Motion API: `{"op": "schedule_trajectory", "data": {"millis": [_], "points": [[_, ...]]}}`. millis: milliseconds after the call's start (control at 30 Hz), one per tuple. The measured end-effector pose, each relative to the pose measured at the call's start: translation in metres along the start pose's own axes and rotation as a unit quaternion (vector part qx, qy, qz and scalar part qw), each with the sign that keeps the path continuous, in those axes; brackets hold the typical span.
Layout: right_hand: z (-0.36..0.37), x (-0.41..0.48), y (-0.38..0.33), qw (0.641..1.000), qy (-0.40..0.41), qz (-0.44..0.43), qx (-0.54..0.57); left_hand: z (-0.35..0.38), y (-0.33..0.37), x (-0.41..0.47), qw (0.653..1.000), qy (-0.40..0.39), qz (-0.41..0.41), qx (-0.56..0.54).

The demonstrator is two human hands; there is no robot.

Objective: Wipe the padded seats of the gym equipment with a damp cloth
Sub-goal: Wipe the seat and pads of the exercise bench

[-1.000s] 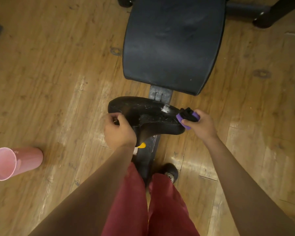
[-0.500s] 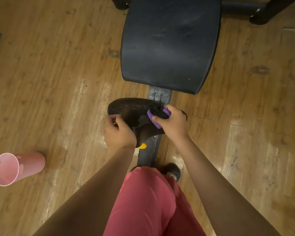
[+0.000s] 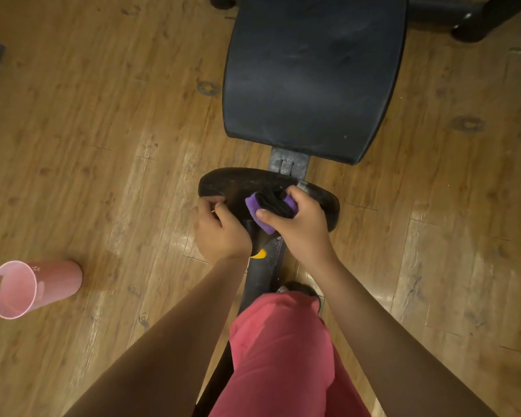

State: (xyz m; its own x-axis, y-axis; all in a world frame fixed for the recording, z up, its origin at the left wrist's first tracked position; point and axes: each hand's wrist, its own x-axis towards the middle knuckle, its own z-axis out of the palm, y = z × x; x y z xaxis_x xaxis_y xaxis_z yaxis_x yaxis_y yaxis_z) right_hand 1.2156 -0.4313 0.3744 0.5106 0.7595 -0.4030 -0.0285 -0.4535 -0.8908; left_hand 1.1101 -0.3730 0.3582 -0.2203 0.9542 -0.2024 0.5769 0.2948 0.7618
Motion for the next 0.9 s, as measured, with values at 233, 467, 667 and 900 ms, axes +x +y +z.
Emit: {"op": "schedule_trajectory", "data": {"millis": [233, 467, 667, 900], "points": [[-0.013, 0.032, 0.005, 0.995, 0.007, 0.011, -0.101, -0.001, -0.001, 0.000, 1.000, -0.017, 0.020, 0.009], [-0.012, 0.021, -0.013, 0.987, -0.089, -0.068, -0.118, -0.001, -0.003, 0.000, 0.999, -0.014, 0.033, 0.007], [-0.021, 0.076, 0.010, 0.970, -0.074, 0.003, -0.230, -0.001, -0.003, -0.002, 0.999, -0.019, 0.038, 0.007], [-0.017, 0.067, -0.019, 0.961, -0.185, -0.084, -0.185, -0.001, 0.000, -0.004, 0.997, -0.013, 0.060, 0.037]]}}
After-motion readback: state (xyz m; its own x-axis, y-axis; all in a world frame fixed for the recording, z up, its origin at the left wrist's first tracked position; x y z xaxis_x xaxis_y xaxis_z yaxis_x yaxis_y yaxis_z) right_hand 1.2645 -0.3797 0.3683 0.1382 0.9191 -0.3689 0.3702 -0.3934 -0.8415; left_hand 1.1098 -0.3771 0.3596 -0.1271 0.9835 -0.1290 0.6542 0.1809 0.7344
